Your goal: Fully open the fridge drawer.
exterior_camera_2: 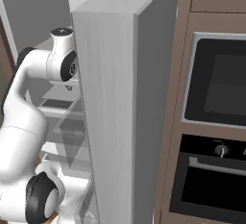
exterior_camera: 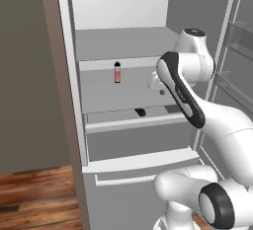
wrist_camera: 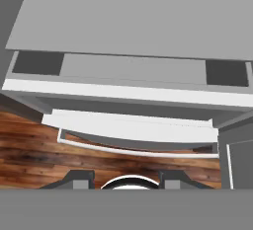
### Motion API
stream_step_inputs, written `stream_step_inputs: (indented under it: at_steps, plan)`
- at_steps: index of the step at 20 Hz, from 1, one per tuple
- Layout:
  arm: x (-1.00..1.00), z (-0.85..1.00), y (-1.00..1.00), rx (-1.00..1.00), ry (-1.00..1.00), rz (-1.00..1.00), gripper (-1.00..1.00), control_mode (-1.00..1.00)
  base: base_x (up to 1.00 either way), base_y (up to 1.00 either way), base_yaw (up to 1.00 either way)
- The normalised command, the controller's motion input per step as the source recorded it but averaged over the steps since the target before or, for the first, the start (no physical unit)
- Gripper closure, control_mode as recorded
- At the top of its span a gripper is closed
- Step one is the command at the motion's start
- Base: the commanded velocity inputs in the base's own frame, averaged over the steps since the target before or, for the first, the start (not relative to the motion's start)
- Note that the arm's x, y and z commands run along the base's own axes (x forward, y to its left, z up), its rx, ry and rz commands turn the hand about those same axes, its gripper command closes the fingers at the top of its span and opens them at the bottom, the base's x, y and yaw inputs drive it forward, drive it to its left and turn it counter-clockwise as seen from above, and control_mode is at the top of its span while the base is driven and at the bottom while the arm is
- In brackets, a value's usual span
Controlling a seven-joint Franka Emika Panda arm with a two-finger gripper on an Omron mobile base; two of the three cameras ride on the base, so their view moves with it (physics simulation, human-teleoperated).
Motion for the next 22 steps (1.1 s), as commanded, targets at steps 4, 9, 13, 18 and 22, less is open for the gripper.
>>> stream_step_inputs:
  at_steps: [4,9,13,18,22]
  plan:
    - [0.0,-0.11,0.16,0.0,0.0,0.0,-1.0,-1.0,0.0,0.0,0.0]
    - [-0.13,-0.35,0.08,0.0,0.0,0.0,-1.0,-1.0,0.0,0.0,0.0]
    - [-0.04,-0.2,0.04,0.0,0.0,0.0,-1.0,1.0,-0.07,0.06,0.0]
    - [0.0,0.0,0.0,0.0,0.0,0.0,-1.0,1.0,-0.19,0.11,0.0]
    - [0.0,0.0,0.0,0.0,0.0,0.0,-1.0,1.0,-0.18,0.02,0.0]
